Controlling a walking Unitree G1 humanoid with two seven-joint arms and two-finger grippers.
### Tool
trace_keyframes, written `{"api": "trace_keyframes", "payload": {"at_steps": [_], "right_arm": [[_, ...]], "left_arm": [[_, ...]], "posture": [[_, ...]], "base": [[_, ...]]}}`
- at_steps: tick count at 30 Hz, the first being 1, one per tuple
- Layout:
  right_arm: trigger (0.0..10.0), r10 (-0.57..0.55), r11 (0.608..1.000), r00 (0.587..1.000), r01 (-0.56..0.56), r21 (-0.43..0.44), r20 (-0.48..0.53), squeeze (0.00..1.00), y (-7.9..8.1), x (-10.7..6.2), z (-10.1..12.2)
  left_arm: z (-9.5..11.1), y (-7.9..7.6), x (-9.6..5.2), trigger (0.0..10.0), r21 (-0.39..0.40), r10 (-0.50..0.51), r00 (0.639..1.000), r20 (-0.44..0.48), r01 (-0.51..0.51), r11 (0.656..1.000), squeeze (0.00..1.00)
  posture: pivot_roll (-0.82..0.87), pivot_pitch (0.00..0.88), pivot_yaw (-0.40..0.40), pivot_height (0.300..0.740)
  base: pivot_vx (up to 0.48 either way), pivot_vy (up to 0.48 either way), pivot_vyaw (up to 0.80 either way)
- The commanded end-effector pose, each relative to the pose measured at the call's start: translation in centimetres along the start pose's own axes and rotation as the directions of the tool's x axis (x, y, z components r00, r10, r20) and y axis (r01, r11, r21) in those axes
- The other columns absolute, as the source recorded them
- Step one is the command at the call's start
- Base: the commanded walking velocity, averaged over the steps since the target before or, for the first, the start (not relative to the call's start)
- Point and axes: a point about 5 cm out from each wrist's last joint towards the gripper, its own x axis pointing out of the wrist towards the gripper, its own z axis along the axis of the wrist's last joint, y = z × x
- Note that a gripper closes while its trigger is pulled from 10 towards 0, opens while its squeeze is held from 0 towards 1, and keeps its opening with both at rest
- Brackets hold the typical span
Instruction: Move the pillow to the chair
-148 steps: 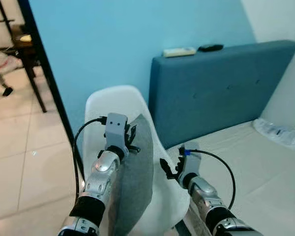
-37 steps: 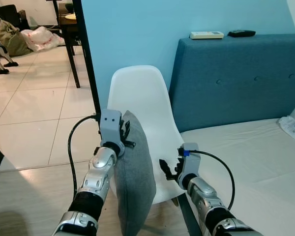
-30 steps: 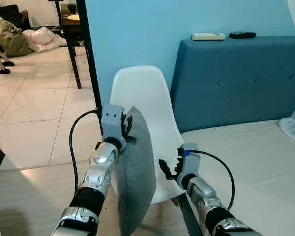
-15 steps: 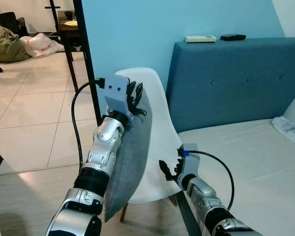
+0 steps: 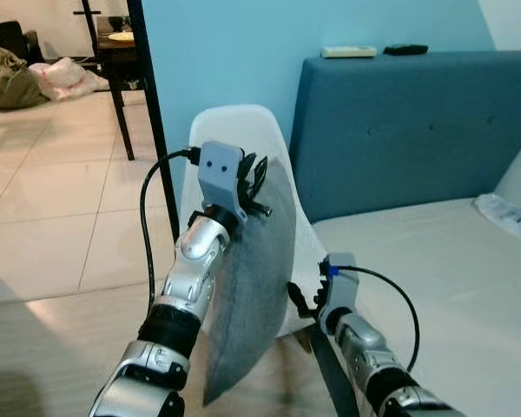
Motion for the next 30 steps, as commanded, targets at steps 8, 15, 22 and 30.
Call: {"api": "trace_keyframes", "payload": {"at_steps": [8,15,22,30], "right_arm": [[10.0,-0.025,1.000,1.000,0.025,0.018,-0.014,0.00,-0.3,-0.3,-0.6],[10.0,-0.023,0.999,1.000,0.023,0.030,-0.005,0.00,-0.2,-0.3,-0.7],[10.0,-0.010,0.999,1.000,0.009,0.046,0.029,0.00,0.0,-0.4,-0.5],[10.0,-0.023,0.997,0.999,0.021,0.068,0.038,0.00,-0.2,-0.9,-1.1]], "left_arm": [[-0.1,-0.7,-0.6,10.0,0.001,0.001,1.000,0.020,-0.001,1.000,0.00],[0.0,-0.7,-0.6,10.0,-0.007,0.001,1.000,0.022,-0.001,1.000,0.00],[2.1,-0.7,1.1,10.0,-0.007,-0.062,0.994,0.086,0.062,0.998,0.00],[10.2,0.1,6.0,10.0,0.023,-0.116,0.946,0.303,0.114,0.993,0.00]], "posture": [[-0.04,0.016,-0.001,0.572],[-0.05,0.024,0.002,0.537],[-0.05,0.030,0.008,0.533],[-0.07,0.038,0.038,0.533]], "base": [[0.000,0.000,0.00],[0.000,0.000,0.00],[0.000,0.000,0.00],[0.000,0.000,0.00]]}}
